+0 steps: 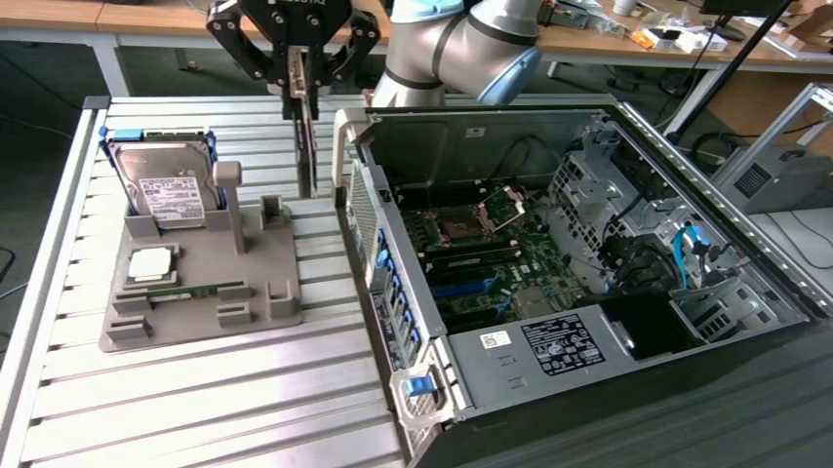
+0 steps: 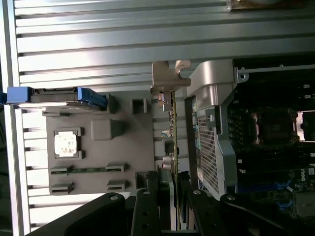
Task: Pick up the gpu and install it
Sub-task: 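Pick up the gpu and move the gpu toward the slot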
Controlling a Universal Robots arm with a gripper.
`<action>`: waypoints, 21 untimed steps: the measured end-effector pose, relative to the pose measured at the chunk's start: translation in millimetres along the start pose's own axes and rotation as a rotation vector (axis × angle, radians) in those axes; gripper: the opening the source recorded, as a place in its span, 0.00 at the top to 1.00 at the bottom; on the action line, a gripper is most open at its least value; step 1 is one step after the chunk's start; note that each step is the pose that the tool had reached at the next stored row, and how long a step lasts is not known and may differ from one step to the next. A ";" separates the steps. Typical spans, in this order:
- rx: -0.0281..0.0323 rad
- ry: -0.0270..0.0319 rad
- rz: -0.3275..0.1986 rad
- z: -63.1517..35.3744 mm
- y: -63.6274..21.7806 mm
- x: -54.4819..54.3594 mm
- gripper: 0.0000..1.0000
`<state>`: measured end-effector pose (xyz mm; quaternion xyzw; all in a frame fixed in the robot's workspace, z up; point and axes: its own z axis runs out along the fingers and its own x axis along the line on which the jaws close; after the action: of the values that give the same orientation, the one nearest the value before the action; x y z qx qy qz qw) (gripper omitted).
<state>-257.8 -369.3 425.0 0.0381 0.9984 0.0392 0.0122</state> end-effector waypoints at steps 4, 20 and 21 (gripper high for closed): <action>0.0000 0.0000 0.000 0.0 -0.4 -2.7 0.73; 0.0001 0.0000 0.000 0.0 -3.4 -12.5 0.73; 0.0000 0.0000 0.000 0.0 -3.7 -13.7 0.73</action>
<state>-244.4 -374.0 425.0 0.0381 0.9984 0.0392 0.0121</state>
